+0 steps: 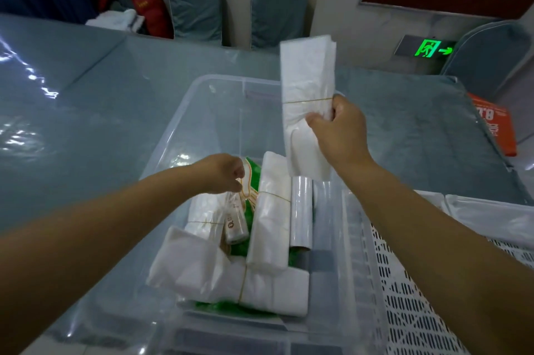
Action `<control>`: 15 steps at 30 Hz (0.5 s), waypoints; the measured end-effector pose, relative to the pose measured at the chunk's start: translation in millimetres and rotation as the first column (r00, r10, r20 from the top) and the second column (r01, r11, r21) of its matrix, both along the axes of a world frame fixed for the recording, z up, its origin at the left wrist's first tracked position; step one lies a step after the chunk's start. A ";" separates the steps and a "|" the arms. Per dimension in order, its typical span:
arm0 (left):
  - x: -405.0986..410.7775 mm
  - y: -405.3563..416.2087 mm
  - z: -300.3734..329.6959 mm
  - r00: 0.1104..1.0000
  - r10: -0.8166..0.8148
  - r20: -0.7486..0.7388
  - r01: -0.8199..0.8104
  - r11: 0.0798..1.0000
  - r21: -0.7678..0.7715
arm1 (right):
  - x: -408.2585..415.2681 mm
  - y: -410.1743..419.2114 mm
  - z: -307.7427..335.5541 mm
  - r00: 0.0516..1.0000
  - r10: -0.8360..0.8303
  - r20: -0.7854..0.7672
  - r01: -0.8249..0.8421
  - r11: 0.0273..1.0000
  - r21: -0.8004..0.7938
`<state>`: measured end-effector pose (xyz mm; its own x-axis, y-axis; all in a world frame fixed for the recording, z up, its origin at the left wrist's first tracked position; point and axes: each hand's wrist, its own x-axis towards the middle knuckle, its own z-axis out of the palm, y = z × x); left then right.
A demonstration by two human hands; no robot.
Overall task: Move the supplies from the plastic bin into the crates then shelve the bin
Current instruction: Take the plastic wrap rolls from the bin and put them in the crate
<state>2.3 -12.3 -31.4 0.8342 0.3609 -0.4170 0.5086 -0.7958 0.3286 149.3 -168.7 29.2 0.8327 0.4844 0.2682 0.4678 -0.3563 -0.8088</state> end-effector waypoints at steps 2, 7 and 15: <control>8.3 -9.3 -7.6 0.993 -0.101 -0.060 0.104 0.993 0.049 | 6.0 -3.9 2.1 0.998 -0.056 -0.017 0.057 0.997 0.057; 11.0 -35.2 -34.7 0.654 -0.466 -0.595 0.689 0.691 0.216 | 9.6 -15.2 -8.8 0.990 -0.096 -0.105 0.108 0.988 0.108; -4.6 -35.4 -34.7 0.568 -0.626 -0.534 0.822 0.459 0.336 | 12.2 -19.7 -13.1 0.981 -0.099 -0.165 0.125 0.980 0.155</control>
